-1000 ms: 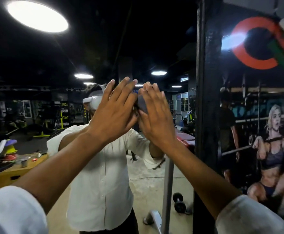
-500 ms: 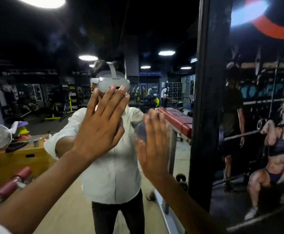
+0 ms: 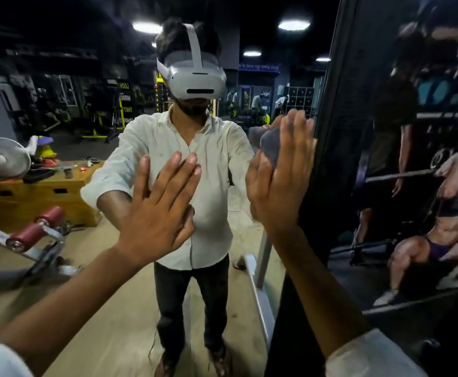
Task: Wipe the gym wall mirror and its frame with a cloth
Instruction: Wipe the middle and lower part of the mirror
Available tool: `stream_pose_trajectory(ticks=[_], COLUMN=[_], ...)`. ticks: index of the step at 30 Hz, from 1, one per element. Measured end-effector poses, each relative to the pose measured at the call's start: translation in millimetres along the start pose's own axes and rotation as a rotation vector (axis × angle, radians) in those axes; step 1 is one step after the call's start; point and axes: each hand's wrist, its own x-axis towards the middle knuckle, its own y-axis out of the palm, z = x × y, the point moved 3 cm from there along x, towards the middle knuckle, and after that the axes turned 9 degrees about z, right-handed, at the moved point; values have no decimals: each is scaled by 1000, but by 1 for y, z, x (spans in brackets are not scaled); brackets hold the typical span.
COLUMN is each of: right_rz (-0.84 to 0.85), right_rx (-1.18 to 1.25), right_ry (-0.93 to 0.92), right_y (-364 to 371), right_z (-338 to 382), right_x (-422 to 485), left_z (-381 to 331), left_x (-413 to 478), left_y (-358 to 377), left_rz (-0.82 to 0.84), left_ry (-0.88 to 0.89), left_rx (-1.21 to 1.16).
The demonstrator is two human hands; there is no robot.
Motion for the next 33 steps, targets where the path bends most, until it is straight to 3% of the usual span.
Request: stream_pose_trajectory(ticks=[3,9,15,19,28,33], right_rz=[24,312,387,409,105,223], right_rx=[-4,-62,-63,-159,-182,-170], right_ry=[-24,-104,-336,-393,-35,-50], right_y=[9,28,63,57,0,6], right_z=[-1,5,68,50,-31,-42], right_x=[-28,-148,-153,-161,-79,-134], left_z=[-2,-2,0,-3,-39,-51], left_x=[-1,-2,-2,-13,-21,-29], left_y=[2,3,-4,-3,15,32], left_rz=[-10,-3,-1,43,68,35], left_ry=[-20,-9,9,9,-85,19], left_rx=[0,5,-106,-102,-76,18])
